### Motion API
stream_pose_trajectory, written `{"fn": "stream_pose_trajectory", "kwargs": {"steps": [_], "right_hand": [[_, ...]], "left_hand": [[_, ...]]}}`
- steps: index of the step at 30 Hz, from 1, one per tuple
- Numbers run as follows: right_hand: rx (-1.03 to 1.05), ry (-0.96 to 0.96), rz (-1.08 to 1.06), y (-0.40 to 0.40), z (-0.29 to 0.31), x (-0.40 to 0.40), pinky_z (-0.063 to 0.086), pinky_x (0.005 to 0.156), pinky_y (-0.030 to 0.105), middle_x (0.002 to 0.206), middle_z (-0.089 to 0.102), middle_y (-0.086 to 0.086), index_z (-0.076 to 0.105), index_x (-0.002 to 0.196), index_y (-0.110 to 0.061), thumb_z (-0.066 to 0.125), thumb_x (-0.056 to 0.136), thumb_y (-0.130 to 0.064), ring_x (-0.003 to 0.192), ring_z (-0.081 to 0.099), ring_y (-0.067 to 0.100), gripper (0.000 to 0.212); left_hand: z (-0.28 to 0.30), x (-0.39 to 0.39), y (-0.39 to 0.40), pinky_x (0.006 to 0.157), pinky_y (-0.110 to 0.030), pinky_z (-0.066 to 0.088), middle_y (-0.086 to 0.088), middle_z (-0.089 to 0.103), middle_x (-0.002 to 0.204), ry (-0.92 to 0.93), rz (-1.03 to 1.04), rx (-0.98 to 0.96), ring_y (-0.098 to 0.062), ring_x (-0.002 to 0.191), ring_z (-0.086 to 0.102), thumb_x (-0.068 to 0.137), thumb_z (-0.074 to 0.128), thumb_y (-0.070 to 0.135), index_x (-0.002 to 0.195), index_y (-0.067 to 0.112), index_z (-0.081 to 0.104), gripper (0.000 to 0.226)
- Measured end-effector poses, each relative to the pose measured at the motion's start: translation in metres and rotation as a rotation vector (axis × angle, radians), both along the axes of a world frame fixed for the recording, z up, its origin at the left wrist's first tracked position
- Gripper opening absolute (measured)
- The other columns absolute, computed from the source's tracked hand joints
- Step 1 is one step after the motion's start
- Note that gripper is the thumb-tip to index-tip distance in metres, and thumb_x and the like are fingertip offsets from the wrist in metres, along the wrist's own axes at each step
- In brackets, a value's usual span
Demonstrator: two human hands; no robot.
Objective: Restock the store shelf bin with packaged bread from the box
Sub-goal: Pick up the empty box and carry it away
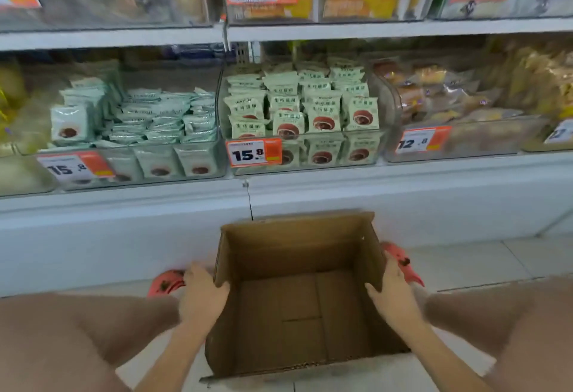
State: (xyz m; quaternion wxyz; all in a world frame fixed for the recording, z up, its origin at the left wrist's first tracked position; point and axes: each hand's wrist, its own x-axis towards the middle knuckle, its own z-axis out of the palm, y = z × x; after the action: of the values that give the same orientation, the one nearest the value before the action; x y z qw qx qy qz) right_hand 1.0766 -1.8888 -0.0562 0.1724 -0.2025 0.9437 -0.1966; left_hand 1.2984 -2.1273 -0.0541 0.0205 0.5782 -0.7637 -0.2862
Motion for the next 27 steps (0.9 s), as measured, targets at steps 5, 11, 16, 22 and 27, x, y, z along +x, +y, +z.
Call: {"fn": "stream_pose_trajectory", "kwargs": {"steps": [5,11,16,22,27], "right_hand": [[0.07,0.078,-0.055,0.01,-0.003,-0.01,0.042,0.059,0.025,0.101,0.067,0.009,0.043,0.131,-0.011,0.043,0.098,-0.013,0.084,0.061,0.022,0.033],[-0.083,0.095,-0.157,0.019,0.023,-0.015,0.048,0.079,0.036,0.105,0.067,0.016,0.048,0.134,-0.008,0.05,0.094,-0.009,0.091,0.063,0.03,0.04],[-0.131,0.056,-0.227,0.041,0.048,-0.029,0.052,0.074,0.035,0.12,0.06,0.017,0.036,0.142,-0.01,0.046,0.097,-0.011,0.088,0.061,0.025,0.047],[-0.151,0.175,-0.399,0.101,0.075,-0.059,0.053,0.086,0.046,0.113,0.065,0.015,0.052,0.128,-0.009,0.053,0.092,-0.011,0.097,0.062,0.032,0.037],[-0.167,0.297,-0.508,0.15,0.108,-0.072,0.054,0.084,0.045,0.106,0.067,0.016,0.056,0.126,-0.008,0.052,0.09,-0.008,0.095,0.063,0.034,0.036]], "left_hand": [[-0.02,0.013,-0.001,0.07,-0.033,0.046,-0.007,0.06,0.082,-0.087,-0.139,-0.013,-0.025,0.081,0.06,0.098,0.045,0.024,0.093,0.005,0.06,0.025],[0.003,-0.01,-0.012,0.083,-0.038,0.048,-0.02,0.063,0.101,-0.065,-0.171,-0.029,-0.034,0.097,0.059,0.094,0.049,0.016,0.1,-0.003,0.06,0.023],[0.027,-0.044,-0.006,0.065,-0.032,0.044,-0.017,0.056,0.074,-0.016,-0.277,0.007,-0.031,0.073,0.057,0.085,0.05,0.007,0.072,0.002,0.055,0.015],[0.058,-0.096,0.029,0.049,-0.025,0.026,-0.007,0.037,0.056,0.094,-0.452,0.033,-0.019,0.05,0.037,0.08,0.048,0.001,0.055,0.012,0.032,0.032],[0.106,-0.158,0.078,0.043,-0.023,0.026,-0.006,0.035,0.057,0.112,-0.585,0.011,-0.019,0.049,0.035,0.081,0.044,-0.004,0.057,0.013,0.031,0.032]]}}
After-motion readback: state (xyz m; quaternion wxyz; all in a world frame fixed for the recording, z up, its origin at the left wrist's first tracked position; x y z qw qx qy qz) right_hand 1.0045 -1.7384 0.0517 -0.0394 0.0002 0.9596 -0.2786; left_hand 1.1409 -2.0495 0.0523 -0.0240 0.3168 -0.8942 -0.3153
